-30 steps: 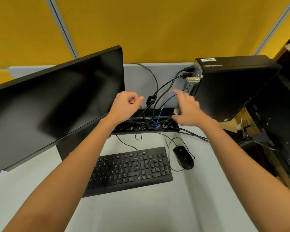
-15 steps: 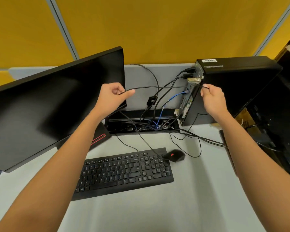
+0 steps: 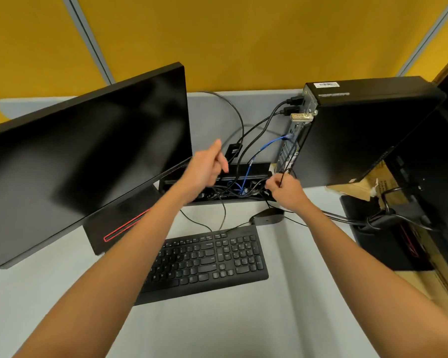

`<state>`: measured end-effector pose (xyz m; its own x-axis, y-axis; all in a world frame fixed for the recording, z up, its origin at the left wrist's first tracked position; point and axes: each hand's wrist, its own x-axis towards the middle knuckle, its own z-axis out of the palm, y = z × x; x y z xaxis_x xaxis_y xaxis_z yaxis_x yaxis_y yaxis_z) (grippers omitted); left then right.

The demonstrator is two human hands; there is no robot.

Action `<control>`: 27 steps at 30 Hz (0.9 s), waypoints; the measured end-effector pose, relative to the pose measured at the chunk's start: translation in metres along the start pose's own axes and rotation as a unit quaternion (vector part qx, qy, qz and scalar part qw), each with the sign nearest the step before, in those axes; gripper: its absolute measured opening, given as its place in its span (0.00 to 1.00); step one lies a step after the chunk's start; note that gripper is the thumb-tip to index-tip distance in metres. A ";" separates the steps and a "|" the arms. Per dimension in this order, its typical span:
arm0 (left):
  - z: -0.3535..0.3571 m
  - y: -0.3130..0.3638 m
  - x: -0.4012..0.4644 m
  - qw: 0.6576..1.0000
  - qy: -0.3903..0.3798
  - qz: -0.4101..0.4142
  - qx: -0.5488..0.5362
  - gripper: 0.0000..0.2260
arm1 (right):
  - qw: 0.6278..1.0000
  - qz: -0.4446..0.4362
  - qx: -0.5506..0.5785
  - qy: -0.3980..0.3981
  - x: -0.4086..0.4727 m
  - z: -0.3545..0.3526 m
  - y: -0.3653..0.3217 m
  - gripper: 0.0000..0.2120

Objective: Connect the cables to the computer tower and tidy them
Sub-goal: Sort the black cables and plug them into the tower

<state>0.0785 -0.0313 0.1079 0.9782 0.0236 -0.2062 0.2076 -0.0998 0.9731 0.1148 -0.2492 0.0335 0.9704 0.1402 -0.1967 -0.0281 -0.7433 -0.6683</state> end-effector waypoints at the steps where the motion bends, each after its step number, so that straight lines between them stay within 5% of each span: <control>1: 0.009 -0.014 -0.001 1.000 -0.018 -0.018 0.012 0.28 | 0.999 -0.007 -0.010 -0.031 0.002 0.001 -0.001 0.12; 7: 0.037 -0.088 0.013 0.992 0.068 -0.080 0.068 0.19 | 0.966 0.010 -0.251 -0.060 0.023 0.021 0.018 0.12; 14: 0.033 -0.140 0.051 0.982 0.059 -0.145 0.107 0.12 | 0.973 0.085 -0.190 -0.105 0.048 0.053 0.020 0.12; 18: 0.057 -0.150 0.051 0.949 -0.058 -0.245 0.192 0.16 | 0.985 0.132 -0.073 -0.083 0.057 0.063 0.022 0.15; 21: 0.083 -0.152 0.051 0.931 -0.124 -0.270 0.214 0.24 | 0.993 0.102 -0.051 -0.043 0.054 0.050 0.019 0.23; 27: 0.126 -0.153 0.054 0.928 -0.091 -0.277 0.232 0.23 | 0.999 -0.016 0.027 0.032 0.028 -0.009 0.000 0.27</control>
<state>0.0997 -0.1405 -0.0651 0.6969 0.0353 -0.7163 0.6160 -0.5410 0.5726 0.1436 -0.2512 0.0339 0.9842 0.1197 -0.1304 -0.0087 -0.7027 -0.7115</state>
